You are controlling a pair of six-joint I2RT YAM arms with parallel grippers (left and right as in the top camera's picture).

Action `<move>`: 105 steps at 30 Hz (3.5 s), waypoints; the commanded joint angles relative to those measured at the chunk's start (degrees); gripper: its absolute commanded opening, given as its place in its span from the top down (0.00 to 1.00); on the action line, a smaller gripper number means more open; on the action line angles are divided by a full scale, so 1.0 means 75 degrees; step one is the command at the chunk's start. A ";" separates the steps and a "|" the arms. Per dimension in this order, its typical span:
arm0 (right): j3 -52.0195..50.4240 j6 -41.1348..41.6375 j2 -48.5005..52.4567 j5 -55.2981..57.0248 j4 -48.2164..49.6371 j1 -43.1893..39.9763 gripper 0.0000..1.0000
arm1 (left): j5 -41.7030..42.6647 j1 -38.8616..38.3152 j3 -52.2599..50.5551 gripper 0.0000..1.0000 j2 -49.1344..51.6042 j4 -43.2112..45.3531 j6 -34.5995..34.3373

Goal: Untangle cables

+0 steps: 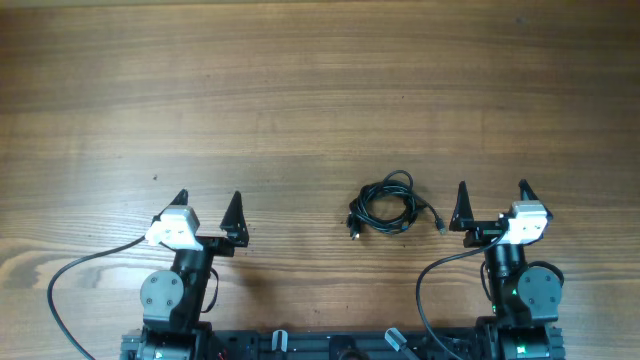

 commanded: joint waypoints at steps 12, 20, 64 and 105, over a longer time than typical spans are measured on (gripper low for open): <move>-0.0009 -0.0134 -0.0041 -0.0047 0.0026 -0.0041 0.00 | -0.0073 0.0073 -0.0035 0.00 -0.0085 -0.0035 -0.0020; -0.0009 -0.0131 -0.0041 -0.0047 0.0026 -0.0041 0.00 | -0.0073 0.0070 -0.0035 0.00 -0.0085 -0.0035 -0.0020; -0.0009 -0.0154 -0.0041 -0.0268 0.0026 -0.0041 0.00 | 0.0052 0.0070 -0.0035 0.00 -0.0064 -0.0012 -0.0023; 0.8349 -0.0149 0.7533 -0.4447 -0.4741 -0.0219 0.00 | 0.3826 -0.1119 0.8282 0.00 0.8990 -0.4628 -0.0079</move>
